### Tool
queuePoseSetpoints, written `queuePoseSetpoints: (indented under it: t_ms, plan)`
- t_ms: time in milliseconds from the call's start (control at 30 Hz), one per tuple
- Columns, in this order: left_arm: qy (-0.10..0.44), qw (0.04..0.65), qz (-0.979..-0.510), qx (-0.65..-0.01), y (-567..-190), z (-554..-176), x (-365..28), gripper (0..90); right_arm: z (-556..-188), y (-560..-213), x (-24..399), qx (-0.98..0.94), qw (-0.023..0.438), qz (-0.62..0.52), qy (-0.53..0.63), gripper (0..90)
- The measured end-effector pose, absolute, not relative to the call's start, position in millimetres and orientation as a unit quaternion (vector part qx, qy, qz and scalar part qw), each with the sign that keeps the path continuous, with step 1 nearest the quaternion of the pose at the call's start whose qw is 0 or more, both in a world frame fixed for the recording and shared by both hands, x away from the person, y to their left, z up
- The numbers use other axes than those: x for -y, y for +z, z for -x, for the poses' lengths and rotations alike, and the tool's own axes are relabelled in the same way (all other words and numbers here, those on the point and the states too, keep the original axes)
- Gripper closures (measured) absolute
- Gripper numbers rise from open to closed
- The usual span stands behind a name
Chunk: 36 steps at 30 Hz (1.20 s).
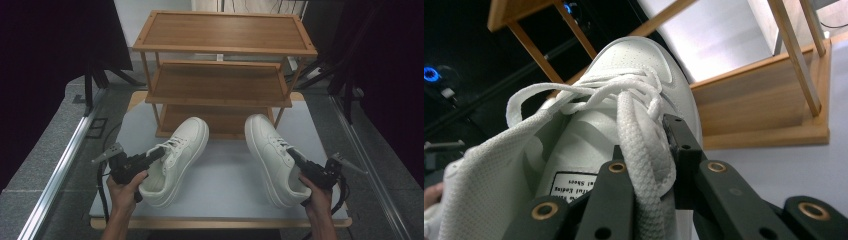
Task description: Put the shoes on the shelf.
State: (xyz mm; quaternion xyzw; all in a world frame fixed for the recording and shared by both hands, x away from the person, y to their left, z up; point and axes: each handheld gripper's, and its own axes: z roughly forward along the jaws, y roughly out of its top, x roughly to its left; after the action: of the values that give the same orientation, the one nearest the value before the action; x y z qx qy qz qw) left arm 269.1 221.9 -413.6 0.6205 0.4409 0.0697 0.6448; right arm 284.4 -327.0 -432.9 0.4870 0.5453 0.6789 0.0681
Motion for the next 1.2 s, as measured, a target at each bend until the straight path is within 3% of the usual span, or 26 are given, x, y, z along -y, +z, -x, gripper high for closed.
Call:
queuePoseSetpoints:
  t_ms: [600, 1200]
  plan:
    - [0.046, 0.686, -0.589, -0.425, -370.3, -283.5, -212.2, 81.8, -287.4, -405.0, 324.3, -0.495, 0.044, -0.475, 0.726, 82.3]
    - [0.045, 0.701, -0.574, -0.421, -354.2, -295.2, -204.5, 81.9, -299.7, -387.2, 312.8, -0.483, 0.038, -0.478, 0.733, 82.2]
